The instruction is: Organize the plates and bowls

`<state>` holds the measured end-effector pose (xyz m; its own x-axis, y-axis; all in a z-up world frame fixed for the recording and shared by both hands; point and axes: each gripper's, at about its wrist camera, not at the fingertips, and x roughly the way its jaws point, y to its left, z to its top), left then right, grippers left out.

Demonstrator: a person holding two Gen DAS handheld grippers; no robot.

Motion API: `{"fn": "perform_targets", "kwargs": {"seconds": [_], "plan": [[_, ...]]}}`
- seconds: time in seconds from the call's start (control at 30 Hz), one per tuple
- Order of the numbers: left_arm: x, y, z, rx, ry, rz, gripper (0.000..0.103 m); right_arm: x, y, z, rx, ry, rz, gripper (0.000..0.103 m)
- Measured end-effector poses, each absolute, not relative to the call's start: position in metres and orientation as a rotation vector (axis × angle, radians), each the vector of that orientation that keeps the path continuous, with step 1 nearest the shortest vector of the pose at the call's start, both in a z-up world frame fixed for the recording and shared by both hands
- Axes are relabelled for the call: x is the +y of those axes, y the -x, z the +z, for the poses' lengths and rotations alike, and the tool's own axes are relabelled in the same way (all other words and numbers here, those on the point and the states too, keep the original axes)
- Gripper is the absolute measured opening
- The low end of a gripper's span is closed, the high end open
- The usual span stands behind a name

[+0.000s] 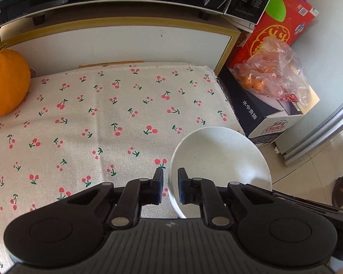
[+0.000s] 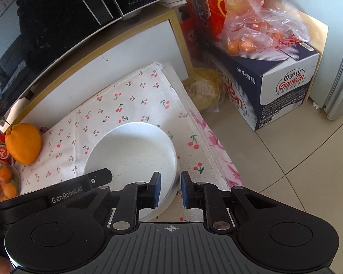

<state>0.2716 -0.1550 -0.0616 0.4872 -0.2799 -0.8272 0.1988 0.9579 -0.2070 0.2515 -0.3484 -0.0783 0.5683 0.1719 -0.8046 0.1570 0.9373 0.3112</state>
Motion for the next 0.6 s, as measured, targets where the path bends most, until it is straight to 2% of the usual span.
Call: {"fn": "perform_targets", "kwargs": {"seconds": [0.6], "plan": [[-0.154, -0.267, -0.059, 0.998, 0.088, -0.275, 0.005, -0.342, -0.248, -0.074, 0.939, -0.351, 0.018, 0.015]]}}
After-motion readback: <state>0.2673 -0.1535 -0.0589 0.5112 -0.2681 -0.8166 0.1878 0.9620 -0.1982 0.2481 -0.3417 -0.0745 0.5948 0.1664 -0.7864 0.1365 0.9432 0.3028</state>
